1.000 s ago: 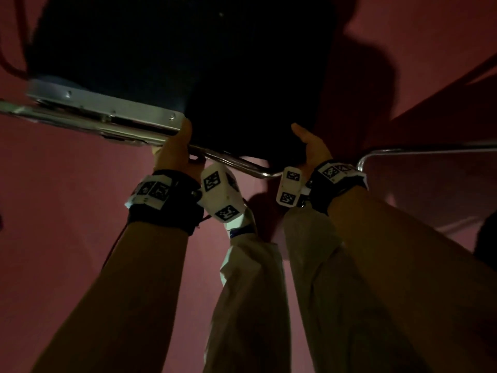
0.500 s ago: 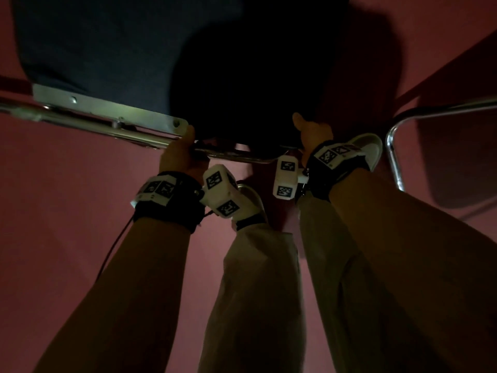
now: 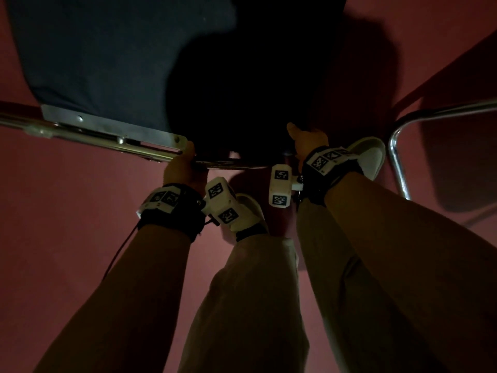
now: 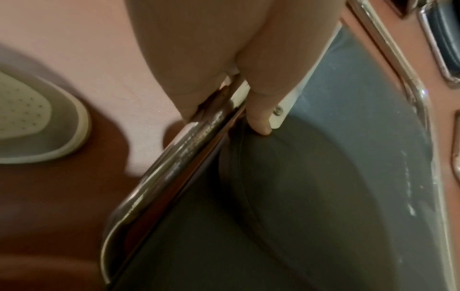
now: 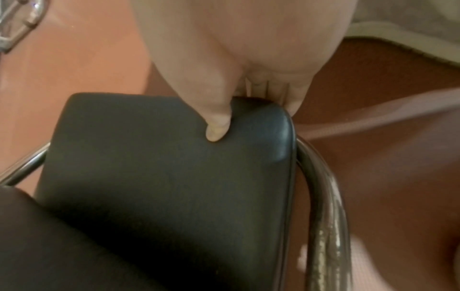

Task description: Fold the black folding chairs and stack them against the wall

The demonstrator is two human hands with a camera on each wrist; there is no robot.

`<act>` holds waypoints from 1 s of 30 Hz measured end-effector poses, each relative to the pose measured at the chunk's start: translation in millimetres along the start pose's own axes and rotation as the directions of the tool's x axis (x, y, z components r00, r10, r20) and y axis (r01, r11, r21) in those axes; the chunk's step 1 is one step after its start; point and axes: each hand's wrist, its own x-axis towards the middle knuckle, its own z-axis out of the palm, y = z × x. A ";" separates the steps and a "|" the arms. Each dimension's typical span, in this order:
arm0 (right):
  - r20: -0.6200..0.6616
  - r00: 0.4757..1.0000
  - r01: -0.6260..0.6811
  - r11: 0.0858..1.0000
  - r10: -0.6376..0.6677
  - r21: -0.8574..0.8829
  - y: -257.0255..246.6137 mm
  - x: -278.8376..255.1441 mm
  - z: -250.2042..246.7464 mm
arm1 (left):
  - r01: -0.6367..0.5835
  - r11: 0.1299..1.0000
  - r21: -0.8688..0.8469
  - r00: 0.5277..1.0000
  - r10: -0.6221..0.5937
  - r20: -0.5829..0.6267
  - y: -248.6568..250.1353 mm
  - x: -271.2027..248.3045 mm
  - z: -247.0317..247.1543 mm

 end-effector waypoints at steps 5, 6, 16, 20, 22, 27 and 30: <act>0.007 0.996 0.092 0.994 -0.092 -0.064 -15.5 -40.9 -17.1 | -0.005 0.986 0.169 0.988 0.031 -0.149 6.0 -17.1 3.2; 0.015 0.994 0.113 0.992 -0.112 -0.060 -21.5 -55.4 -21.8 | 0.011 0.981 0.194 0.987 0.020 -0.157 8.5 -29.8 5.3; 0.172 0.975 0.087 0.956 -0.139 0.279 -133.7 -306.7 -107.8 | -0.196 0.858 0.474 0.978 0.206 0.030 89.8 -241.3 46.4; 0.188 0.950 0.139 0.878 -0.249 0.458 -180.4 -431.9 -160.9 | -0.363 0.829 0.425 0.931 0.346 0.120 129.7 -376.4 74.4; 0.181 0.936 0.167 0.830 -0.303 0.532 -197.2 -490.3 -192.5 | -0.496 0.748 0.441 0.867 0.451 0.210 145.6 -442.1 88.6; 0.153 0.906 0.199 0.715 -0.396 0.670 -211.1 -621.3 -279.2 | -0.656 0.657 0.371 0.750 0.515 0.415 139.3 -589.0 119.2; 0.112 0.885 0.224 0.625 -0.452 0.748 -200.5 -680.0 -339.5 | -0.656 0.639 0.401 0.740 0.443 0.506 113.8 -655.0 135.4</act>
